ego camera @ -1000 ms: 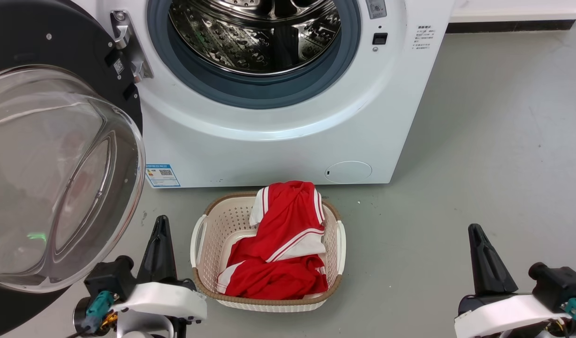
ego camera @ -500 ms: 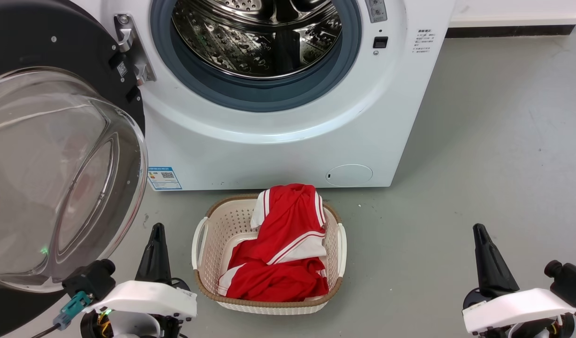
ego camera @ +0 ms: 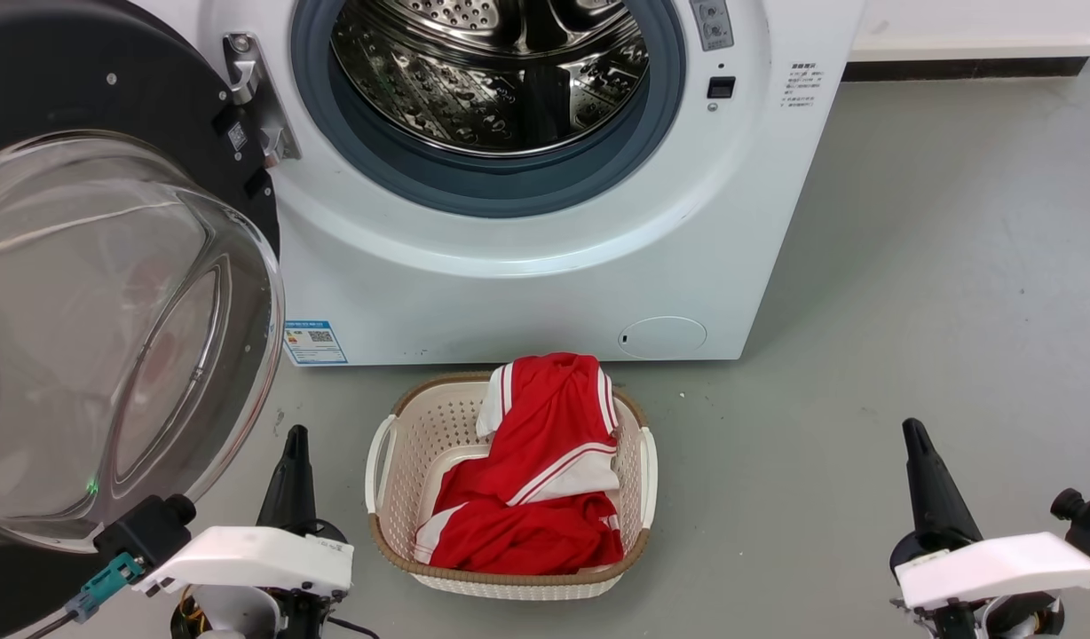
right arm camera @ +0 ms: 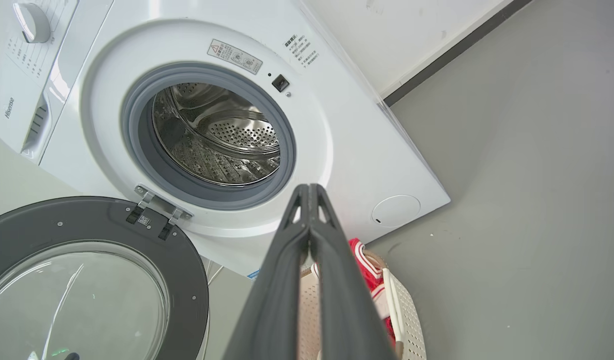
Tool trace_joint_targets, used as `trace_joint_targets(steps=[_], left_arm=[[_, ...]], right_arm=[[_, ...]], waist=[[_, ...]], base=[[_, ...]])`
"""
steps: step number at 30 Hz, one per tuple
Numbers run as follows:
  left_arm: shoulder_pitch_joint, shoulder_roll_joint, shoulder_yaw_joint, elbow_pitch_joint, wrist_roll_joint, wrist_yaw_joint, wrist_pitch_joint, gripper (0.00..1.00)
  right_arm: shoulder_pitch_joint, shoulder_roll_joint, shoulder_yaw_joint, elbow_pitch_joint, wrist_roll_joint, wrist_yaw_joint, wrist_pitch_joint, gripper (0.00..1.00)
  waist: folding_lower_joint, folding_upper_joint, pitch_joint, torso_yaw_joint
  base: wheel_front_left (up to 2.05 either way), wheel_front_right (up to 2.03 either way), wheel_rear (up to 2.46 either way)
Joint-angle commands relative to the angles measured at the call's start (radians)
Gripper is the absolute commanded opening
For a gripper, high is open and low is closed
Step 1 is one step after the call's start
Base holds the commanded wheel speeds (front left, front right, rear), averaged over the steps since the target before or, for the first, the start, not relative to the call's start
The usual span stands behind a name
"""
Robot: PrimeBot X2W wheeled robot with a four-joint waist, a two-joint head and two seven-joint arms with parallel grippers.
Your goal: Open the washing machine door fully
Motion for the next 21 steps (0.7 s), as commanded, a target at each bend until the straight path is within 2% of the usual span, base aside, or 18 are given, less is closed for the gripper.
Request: trace_joint_targets(steps=[1,21], left_arm=[[-0.023,0.0,0.007,-0.006,-0.022,-0.007,0.005,0.0],[-0.033,0.0,0.036,0.018,-0.268,-0.04,0.068,0.0]], right_arm=[[-0.029,-0.008,-0.003,-0.007,0.026,0.0,0.005,0.0],[-0.05,-0.011,-0.017,0.029,0.282,0.0,0.054,0.0]], waist=[[0.0,-0.0001,0.0,0.0],[0.0,-0.0001,-0.016,0.005]], base=[[0.0,0.0,0.0],[0.0,0.0,0.0]])
